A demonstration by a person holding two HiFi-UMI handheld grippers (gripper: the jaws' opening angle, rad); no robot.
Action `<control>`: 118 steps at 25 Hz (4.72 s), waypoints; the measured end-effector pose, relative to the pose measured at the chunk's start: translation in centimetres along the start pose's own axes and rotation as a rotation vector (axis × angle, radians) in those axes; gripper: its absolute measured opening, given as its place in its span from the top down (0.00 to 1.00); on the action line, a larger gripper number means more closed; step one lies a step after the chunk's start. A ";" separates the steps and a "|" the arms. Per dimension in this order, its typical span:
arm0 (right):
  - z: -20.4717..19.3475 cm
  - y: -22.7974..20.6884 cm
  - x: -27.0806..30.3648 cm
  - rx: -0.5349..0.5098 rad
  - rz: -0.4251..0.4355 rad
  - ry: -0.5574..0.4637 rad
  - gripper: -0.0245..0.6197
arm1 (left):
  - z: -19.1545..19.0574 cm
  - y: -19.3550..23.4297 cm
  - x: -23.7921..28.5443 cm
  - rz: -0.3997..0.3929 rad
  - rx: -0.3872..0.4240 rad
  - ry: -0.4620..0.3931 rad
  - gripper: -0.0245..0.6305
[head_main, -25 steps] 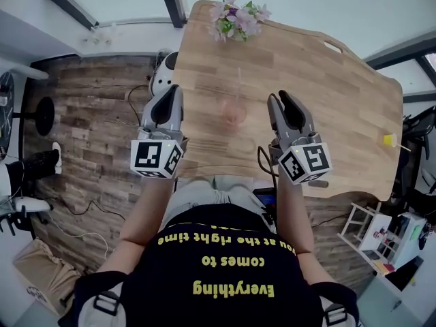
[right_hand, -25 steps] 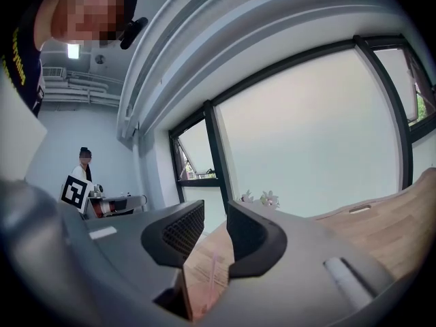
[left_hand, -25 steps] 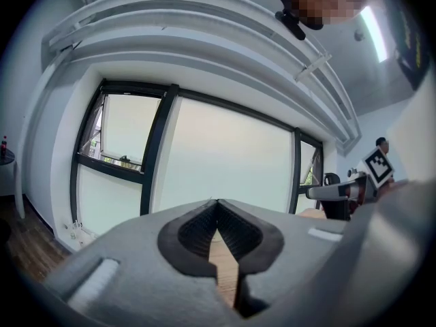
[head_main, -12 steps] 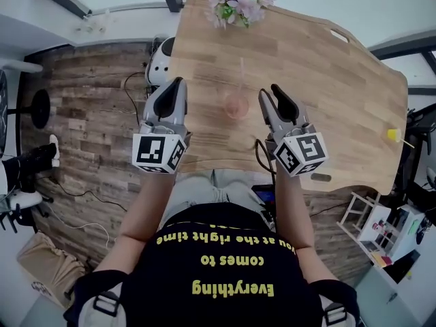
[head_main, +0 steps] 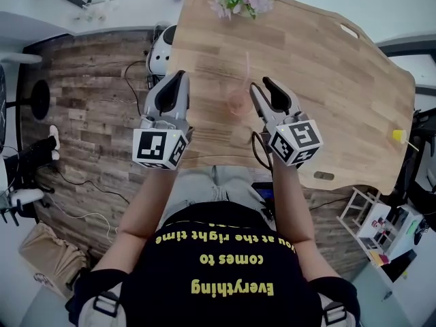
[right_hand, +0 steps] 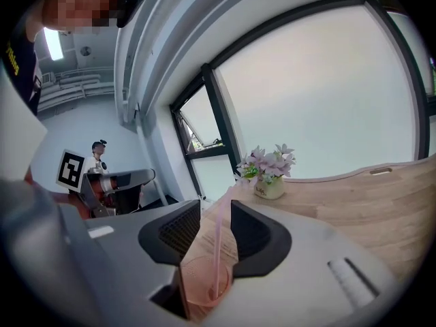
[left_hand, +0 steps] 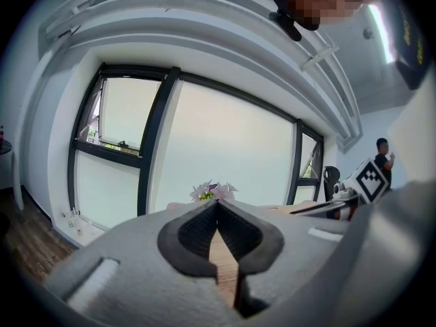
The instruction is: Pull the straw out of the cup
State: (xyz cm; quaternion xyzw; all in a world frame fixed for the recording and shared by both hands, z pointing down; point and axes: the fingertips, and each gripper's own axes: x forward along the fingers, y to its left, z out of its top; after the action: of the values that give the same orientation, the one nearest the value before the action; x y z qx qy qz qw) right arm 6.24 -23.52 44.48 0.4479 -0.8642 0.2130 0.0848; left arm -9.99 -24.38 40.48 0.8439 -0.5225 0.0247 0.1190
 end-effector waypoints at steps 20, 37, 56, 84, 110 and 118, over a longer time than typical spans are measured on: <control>-4.7 -0.4 3.7 0.041 0.069 0.106 0.73 | -2.2 0.2 0.2 0.015 -0.004 0.053 0.96; -5.5 -0.1 3.8 0.027 0.084 0.116 0.90 | -2.9 1.3 -0.5 0.055 -0.019 0.065 0.96; 1.1 1.8 0.5 0.007 0.088 -0.023 0.90 | -0.5 0.7 -1.7 0.043 -0.002 0.024 0.96; 11.6 -0.5 -9.5 -0.061 -0.075 -0.239 0.90 | 4.6 -3.1 -2.1 -0.053 0.051 -0.051 0.96; 7.7 -6.2 -17.7 0.012 -0.313 -0.235 0.90 | 2.1 -6.3 0.9 -0.168 0.064 0.007 0.96; 5.7 -7.1 -18.6 0.042 -0.340 -0.206 0.90 | 1.5 -6.7 1.5 -0.182 0.071 0.021 0.96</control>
State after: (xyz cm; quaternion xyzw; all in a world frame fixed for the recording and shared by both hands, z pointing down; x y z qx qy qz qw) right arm 23.12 -15.90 35.22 0.6086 -0.7755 0.1667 0.0214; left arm -3.52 -23.15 38.09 0.8913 -0.4411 0.0411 0.0962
